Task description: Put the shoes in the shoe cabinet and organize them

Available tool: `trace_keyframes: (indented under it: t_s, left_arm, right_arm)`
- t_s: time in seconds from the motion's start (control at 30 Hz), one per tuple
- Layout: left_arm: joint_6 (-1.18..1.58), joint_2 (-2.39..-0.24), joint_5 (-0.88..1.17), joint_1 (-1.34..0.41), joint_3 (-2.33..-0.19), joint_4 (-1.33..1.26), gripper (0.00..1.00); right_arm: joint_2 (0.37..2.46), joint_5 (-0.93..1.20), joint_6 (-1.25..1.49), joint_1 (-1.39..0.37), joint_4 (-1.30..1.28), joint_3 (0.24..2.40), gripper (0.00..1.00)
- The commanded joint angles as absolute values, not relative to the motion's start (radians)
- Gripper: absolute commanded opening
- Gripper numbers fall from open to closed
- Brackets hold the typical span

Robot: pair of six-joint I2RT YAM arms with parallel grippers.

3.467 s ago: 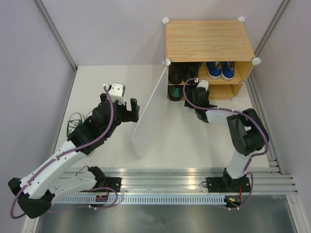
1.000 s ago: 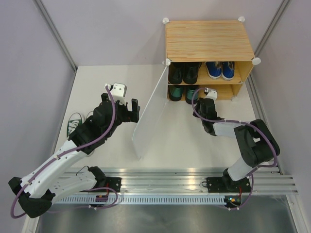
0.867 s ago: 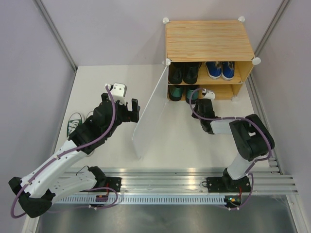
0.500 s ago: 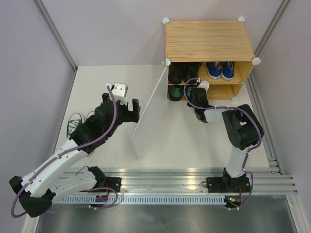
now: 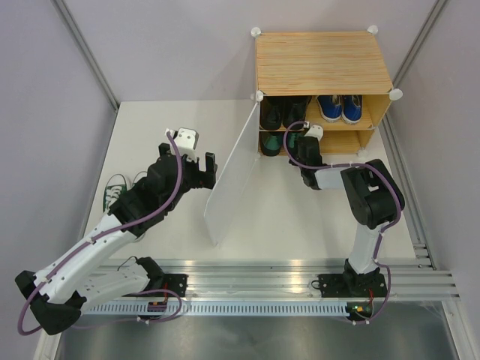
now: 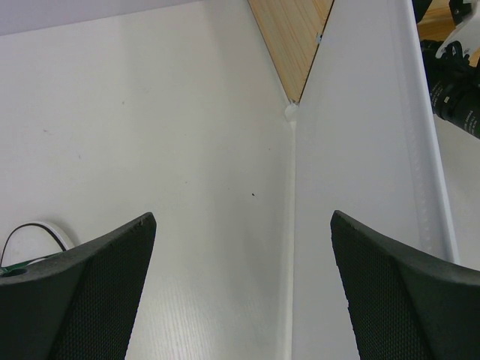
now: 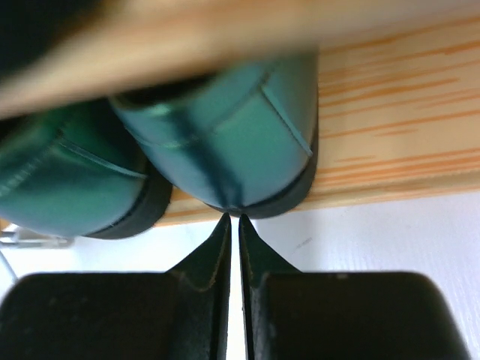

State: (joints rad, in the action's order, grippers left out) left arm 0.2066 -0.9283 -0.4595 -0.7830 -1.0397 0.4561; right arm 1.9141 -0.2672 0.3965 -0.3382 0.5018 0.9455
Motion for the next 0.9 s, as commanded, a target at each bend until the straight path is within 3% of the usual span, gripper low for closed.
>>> trace_keyframes:
  t_s: [0.0,0.27,0.7,0.87]
  left_arm:
    - [0.173,-0.93,-0.451,-0.788,-1.031,0.417,1.0]
    - [0.175,-0.927,-0.451,-0.788,-1.031,0.416,1.0]
    - [0.173,-0.925,-0.453,-0.788,-1.031,0.417,0.99]
    - [0.172,-0.923,-0.453,-0.788,-1.031,0.416,1.0]
  right_arm:
    - [1.872,-0.25,0.41,-0.328,0.578,0.905,0.1]
    - [1.815,-0.252,0.428,-0.328,0.643,0.807,0.1]
    - [1.951,-0.284,0.388,-0.319,0.588,0.998,0.07]
    - [1.921,-0.262,0.397,-0.318,0.617,0.945,0.07]
